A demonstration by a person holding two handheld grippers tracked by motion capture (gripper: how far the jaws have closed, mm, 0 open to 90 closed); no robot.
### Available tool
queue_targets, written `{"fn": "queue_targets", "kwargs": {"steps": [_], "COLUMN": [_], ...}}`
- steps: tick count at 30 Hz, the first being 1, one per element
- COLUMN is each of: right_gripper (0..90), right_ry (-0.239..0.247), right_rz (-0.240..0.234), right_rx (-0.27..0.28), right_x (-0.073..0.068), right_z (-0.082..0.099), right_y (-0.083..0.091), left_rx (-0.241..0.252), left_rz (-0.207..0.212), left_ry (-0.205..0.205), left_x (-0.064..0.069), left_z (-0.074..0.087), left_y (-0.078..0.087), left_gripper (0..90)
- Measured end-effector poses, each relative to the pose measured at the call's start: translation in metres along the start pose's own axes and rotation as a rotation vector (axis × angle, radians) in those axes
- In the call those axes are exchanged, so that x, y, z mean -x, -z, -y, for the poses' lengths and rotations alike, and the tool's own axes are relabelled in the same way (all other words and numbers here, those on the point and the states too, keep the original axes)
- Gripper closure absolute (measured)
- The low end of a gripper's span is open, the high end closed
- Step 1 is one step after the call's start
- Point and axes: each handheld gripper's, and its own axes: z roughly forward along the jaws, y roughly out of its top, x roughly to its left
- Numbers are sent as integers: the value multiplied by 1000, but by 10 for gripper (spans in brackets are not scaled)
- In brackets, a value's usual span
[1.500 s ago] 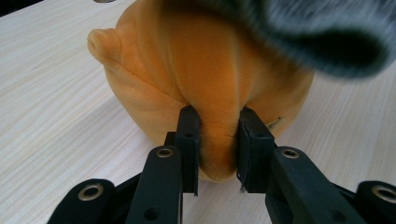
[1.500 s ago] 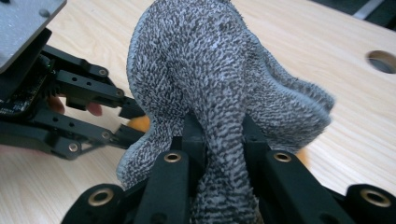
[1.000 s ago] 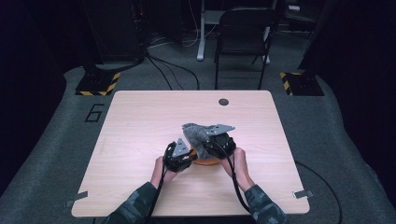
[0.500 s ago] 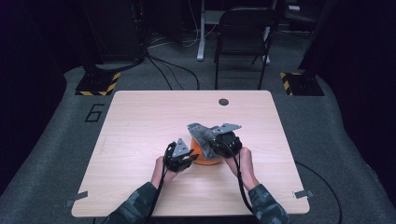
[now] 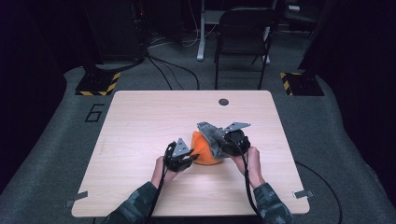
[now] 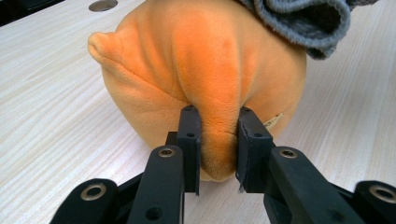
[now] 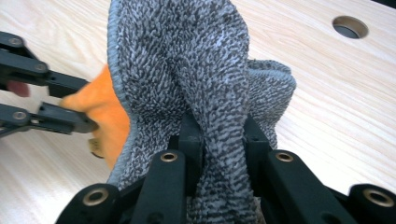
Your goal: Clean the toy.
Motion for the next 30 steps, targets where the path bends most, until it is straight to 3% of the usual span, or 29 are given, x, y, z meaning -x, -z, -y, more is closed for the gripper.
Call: {"fn": "queue_targets", "kwargs": {"steps": [20, 26, 30], "right_gripper": [755, 755, 755], "right_ry": [-71, -98, -116], "right_rz": [38, 60, 68], "right_rx": [-64, -111, -173], "right_x": [31, 40, 47], "right_z": [16, 25, 37], "right_y": [-11, -20, -35], "left_rx": [13, 14, 15], "left_rz": [9, 10, 9], "left_ry": [-1, -4, -6], "left_x": [0, -1, -1], "left_z": [0, 0, 0], "left_y": [-1, -1, -1], "left_gripper": [738, 736, 735]}}
